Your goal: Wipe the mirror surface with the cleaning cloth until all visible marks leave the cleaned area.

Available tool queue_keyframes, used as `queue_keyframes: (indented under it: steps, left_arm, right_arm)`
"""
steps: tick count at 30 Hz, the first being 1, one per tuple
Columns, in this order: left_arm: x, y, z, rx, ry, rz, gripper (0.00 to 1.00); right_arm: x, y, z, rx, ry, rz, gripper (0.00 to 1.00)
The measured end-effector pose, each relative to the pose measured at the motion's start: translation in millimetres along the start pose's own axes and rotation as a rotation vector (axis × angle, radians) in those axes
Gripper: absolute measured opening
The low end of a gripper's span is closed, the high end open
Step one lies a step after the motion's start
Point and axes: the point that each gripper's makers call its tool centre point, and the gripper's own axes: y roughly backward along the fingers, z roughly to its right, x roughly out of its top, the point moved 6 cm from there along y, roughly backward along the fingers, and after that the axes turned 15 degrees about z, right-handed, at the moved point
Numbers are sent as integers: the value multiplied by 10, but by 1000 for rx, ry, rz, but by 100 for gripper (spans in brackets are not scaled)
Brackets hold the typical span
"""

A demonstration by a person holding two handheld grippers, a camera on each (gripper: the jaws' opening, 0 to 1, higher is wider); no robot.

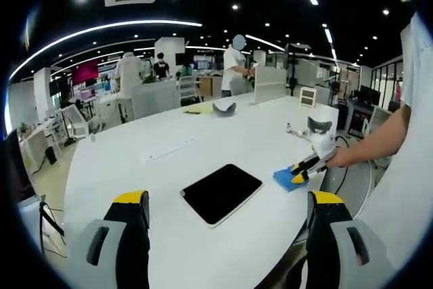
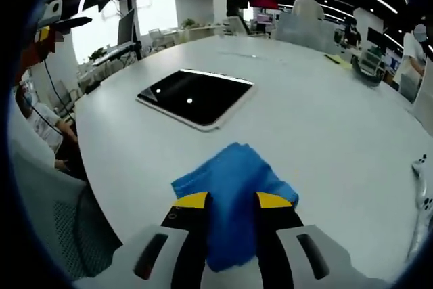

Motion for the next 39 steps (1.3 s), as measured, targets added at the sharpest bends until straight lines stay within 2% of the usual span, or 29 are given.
queue_keyframes:
  steps: [14, 24, 39]
  left_arm:
    - [20, -14, 41, -8, -8, 0, 98]
    - [28, 20, 54, -11, -8, 1, 98]
    - [41, 82, 59, -8, -11, 14, 97]
  right_arm:
    - [-5, 13, 6, -4, 6, 6, 21]
    - [-6, 7, 27, -24, 3, -8, 4]
    - [-12, 8, 7, -57, -25, 1, 3]
